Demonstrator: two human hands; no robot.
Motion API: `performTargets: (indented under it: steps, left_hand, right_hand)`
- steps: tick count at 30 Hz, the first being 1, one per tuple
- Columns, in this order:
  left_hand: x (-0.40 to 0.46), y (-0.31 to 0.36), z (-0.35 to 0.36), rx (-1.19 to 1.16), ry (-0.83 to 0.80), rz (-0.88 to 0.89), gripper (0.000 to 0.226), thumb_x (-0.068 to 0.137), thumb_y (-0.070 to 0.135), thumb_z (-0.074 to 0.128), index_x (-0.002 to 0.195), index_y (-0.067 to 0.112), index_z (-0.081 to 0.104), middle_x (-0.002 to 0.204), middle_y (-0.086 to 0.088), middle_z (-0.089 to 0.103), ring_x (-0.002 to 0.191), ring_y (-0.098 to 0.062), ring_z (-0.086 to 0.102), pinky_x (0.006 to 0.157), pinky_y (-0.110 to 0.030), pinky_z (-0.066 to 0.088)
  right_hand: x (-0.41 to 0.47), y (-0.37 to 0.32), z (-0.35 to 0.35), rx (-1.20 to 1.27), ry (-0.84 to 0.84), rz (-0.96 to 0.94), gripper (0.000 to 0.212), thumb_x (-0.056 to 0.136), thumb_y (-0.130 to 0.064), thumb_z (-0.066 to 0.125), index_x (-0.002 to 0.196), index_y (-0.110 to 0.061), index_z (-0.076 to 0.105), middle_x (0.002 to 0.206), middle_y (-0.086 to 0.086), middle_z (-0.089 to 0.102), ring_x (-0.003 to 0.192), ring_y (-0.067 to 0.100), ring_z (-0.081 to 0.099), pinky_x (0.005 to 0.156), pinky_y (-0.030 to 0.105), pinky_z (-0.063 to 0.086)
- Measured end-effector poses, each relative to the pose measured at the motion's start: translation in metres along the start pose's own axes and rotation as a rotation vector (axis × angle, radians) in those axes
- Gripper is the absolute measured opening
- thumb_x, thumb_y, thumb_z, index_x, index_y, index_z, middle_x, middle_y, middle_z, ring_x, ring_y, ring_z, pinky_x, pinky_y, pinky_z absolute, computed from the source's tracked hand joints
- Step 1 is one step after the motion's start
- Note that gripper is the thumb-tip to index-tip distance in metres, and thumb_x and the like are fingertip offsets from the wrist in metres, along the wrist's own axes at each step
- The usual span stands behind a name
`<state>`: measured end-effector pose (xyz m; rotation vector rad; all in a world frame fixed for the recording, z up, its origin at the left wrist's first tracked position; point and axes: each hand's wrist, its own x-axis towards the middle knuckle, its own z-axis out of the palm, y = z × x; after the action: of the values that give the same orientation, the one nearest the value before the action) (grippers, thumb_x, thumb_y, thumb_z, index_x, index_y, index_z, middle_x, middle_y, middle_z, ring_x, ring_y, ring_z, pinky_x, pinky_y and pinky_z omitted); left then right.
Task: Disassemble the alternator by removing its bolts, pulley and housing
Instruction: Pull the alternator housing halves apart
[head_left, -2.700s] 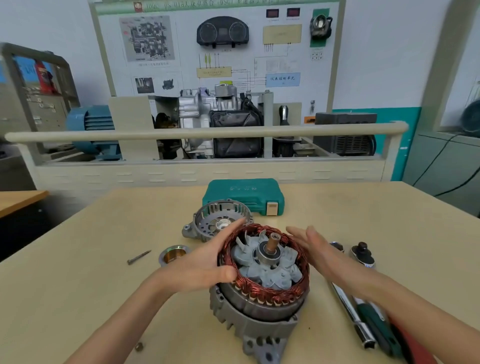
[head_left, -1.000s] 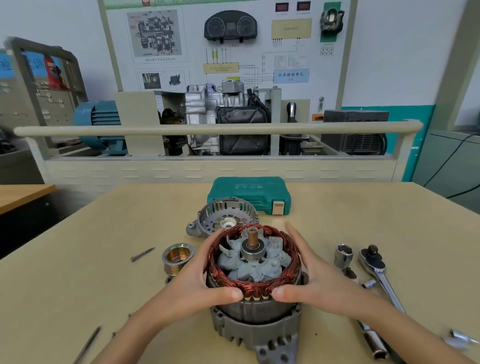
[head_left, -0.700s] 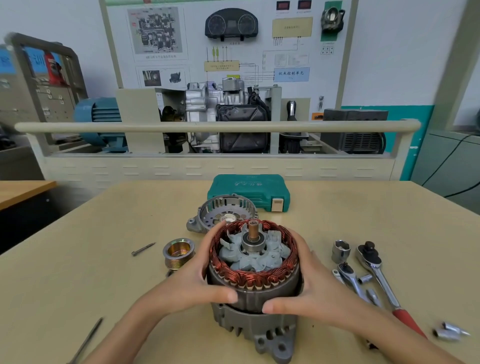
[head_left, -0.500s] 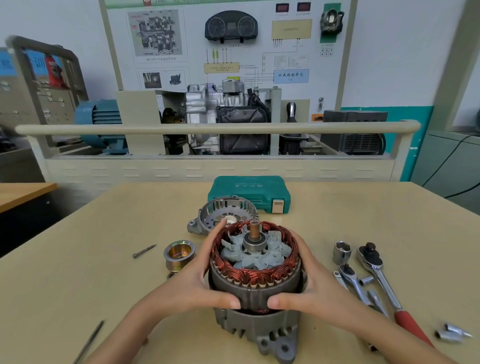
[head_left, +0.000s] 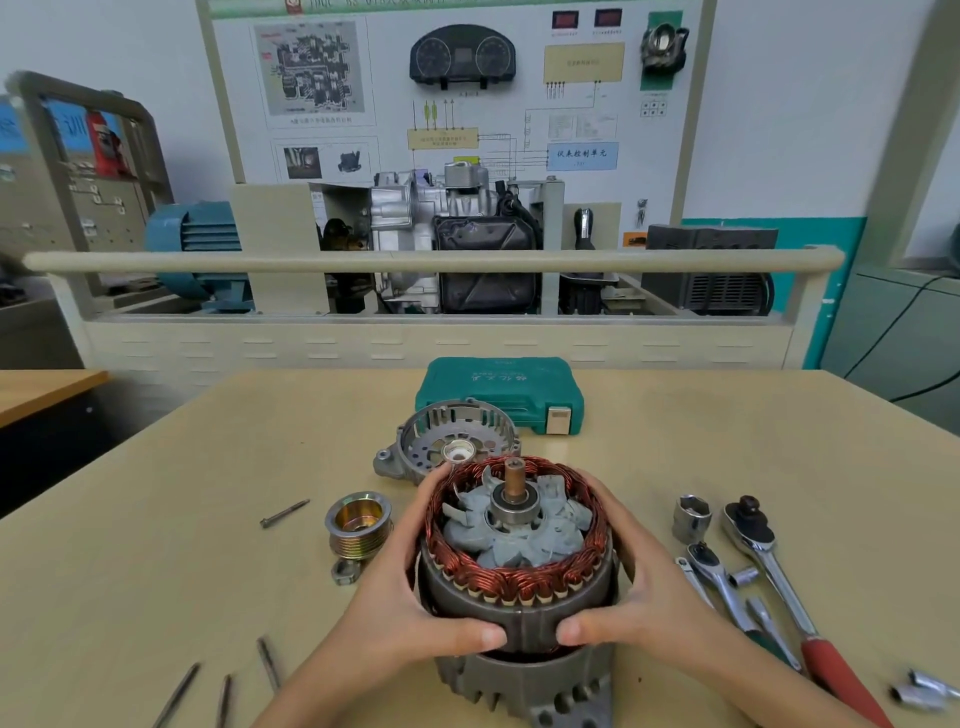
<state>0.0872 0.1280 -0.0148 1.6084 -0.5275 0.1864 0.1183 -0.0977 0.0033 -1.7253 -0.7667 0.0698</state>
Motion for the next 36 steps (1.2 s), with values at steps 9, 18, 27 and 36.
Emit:
performTargets:
  steps: [9, 18, 27, 36]
  left_hand:
    - [0.009, 0.017, 0.005, -0.016, 0.043, 0.038, 0.110, 0.051, 0.032, 0.093, 0.141, 0.042, 0.032, 0.138, 0.011, 0.050, 0.126, -0.017, 0.052, 0.095, -0.032, 0.050]
    - [0.065, 0.061, 0.006, 0.033, 0.144, -0.119, 0.118, 0.037, 0.046, 0.087, 0.141, 0.040, 0.032, 0.126, 0.006, 0.054, 0.106, -0.010, 0.064, 0.086, -0.034, 0.056]
    - [0.121, 0.046, 0.019, -0.180, 0.120, -0.423, 0.077, 0.057, 0.042, 0.082, 0.124, 0.018, 0.054, 0.106, -0.007, 0.072, 0.096, -0.022, 0.070, 0.082, -0.038, 0.056]
    - [0.175, 0.026, 0.027, -0.145, 0.092, -0.698, 0.088, 0.046, 0.065, 0.073, 0.117, 0.015, 0.060, 0.107, -0.011, 0.071, 0.100, -0.029, 0.066, 0.088, -0.047, 0.052]
  right_hand:
    - [0.008, -0.005, -0.005, 0.072, 0.046, -0.057, 0.100, 0.043, -0.057, 0.087, 0.132, -0.043, 0.042, 0.130, -0.010, 0.056, 0.119, 0.009, 0.055, 0.092, 0.020, 0.048]
    - [0.040, -0.026, -0.020, 0.239, 0.178, -0.004, 0.096, 0.037, -0.066, 0.083, 0.118, -0.024, 0.053, 0.105, -0.005, 0.070, 0.097, 0.010, 0.066, 0.071, 0.021, 0.053]
    - [0.072, -0.016, -0.047, 0.203, 0.274, 0.319, 0.092, 0.047, -0.072, 0.062, 0.123, -0.021, 0.054, 0.106, 0.000, 0.071, 0.093, 0.014, 0.069, 0.085, 0.039, 0.055]
    - [0.107, 0.001, -0.079, 0.091, 0.216, 0.631, 0.102, 0.032, -0.090, 0.051, 0.106, -0.021, 0.065, 0.089, 0.002, 0.075, 0.087, 0.019, 0.070, 0.084, 0.040, 0.055]
